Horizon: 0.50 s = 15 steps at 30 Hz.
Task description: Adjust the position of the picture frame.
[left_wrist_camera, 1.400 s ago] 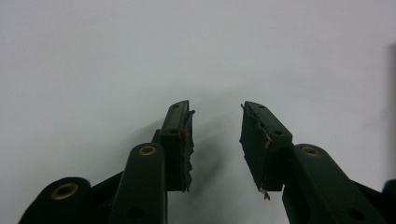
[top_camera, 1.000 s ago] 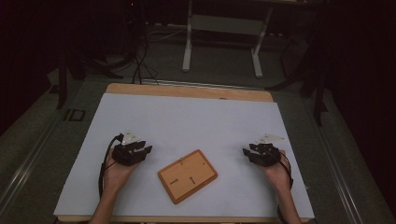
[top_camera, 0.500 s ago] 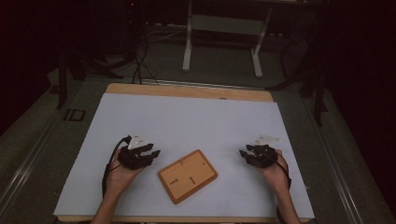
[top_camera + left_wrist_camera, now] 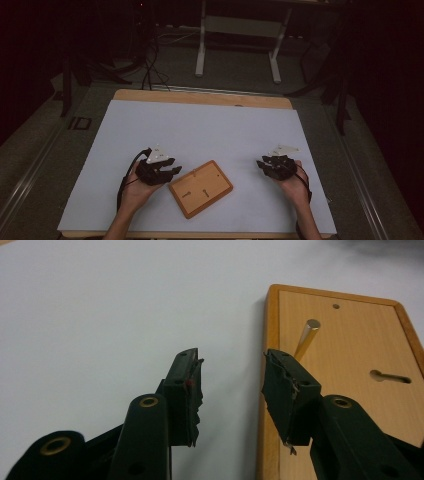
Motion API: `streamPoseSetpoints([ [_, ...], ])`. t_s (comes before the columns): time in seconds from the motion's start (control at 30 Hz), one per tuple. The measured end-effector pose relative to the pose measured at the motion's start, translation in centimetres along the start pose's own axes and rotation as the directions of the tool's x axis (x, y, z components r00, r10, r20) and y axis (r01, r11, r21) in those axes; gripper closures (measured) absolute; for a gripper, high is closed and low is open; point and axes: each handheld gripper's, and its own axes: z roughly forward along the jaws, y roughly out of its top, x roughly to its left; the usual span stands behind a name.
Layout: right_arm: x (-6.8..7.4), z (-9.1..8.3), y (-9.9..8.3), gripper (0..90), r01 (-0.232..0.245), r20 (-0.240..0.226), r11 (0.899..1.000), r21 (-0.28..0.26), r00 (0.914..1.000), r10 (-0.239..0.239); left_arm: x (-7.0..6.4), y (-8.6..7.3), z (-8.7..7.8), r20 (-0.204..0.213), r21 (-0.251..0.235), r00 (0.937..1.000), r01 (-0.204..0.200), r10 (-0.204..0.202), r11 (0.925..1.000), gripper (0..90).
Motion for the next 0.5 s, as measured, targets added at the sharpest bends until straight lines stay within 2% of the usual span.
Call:
streamPoseSetpoints([
  [0.33,0.3,0.0,0.1,70.4,0.018,-0.004,1.000,0.003,0.9998,-0.018,-0.7,0.3,0.5,0.021,0.003,0.9996,-0.021,0.021,0.9998,58.3],
  [0.5,0.4,-0.1,0.1,74.3,0.023,-0.026,1.000,0.009,0.9994,-0.022,-1.1,0.5,0.8,0.054,-0.003,0.9983,-0.019,0.019,0.9998,57.8],
])
